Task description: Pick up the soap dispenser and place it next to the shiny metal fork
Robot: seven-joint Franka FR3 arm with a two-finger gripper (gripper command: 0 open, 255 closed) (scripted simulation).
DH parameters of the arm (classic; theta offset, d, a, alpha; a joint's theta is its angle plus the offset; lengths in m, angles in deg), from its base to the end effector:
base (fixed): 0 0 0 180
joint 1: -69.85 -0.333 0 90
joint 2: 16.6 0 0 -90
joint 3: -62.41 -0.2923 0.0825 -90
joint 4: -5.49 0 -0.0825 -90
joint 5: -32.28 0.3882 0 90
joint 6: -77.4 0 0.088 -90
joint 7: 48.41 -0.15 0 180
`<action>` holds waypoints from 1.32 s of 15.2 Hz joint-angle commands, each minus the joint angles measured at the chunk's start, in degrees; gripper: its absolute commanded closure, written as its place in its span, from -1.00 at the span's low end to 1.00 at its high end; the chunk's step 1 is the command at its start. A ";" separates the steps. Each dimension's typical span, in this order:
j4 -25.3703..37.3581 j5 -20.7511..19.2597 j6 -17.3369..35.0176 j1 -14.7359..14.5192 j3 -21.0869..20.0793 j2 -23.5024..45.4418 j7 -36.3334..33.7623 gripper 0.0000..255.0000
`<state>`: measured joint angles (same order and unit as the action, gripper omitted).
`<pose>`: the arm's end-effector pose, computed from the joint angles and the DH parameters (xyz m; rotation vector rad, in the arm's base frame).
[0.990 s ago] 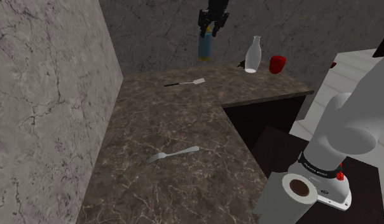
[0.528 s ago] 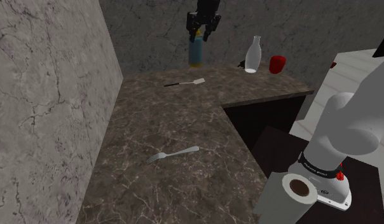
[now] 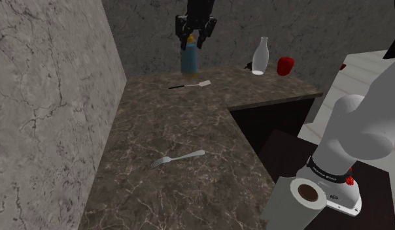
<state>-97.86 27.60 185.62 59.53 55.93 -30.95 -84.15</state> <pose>0.5056 0.1491 0.6129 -3.0077 0.4806 -0.5346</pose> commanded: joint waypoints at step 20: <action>27.18 -14.25 -11.06 -13.55 -18.72 22.98 -31.09 1.00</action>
<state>-72.38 14.32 175.29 46.86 37.73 -9.41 -114.03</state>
